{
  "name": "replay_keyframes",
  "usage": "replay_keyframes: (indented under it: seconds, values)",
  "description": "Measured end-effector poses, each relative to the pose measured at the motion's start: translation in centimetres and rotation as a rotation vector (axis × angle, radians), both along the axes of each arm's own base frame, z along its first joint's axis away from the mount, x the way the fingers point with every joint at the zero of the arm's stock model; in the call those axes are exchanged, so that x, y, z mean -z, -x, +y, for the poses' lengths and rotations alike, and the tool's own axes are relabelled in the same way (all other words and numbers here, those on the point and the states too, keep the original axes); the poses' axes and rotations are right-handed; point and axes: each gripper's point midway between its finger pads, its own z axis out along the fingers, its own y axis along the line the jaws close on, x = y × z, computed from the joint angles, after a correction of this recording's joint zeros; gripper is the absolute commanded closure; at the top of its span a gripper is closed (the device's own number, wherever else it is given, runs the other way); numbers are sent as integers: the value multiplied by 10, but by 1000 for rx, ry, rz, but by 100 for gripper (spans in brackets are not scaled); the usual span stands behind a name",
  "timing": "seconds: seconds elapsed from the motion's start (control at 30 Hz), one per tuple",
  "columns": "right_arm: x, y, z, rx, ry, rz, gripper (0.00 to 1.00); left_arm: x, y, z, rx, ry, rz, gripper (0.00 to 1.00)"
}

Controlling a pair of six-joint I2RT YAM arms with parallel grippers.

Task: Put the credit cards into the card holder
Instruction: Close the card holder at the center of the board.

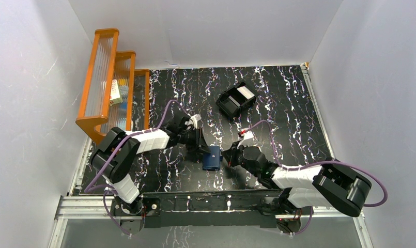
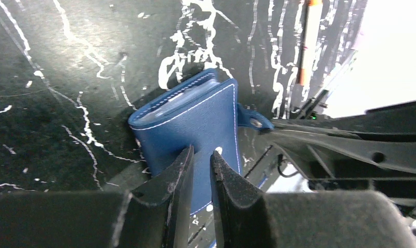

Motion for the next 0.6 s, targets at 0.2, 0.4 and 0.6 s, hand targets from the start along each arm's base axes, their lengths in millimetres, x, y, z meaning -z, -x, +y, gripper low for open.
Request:
replay_keyframes:
  seconds: [0.2, 0.4, 0.6]
  values:
    - [-2, -1, -1, 5, 2, -8, 100, 13, 2, 1, 9, -56, -7, 83]
    - [5, 3, 0, -33, 41, -3, 100, 15, 1, 1, 10, -73, -21, 82]
    - [6, 5, 15, -108, 81, -5, 100, 15, 1, 1, 7, -76, -23, 81]
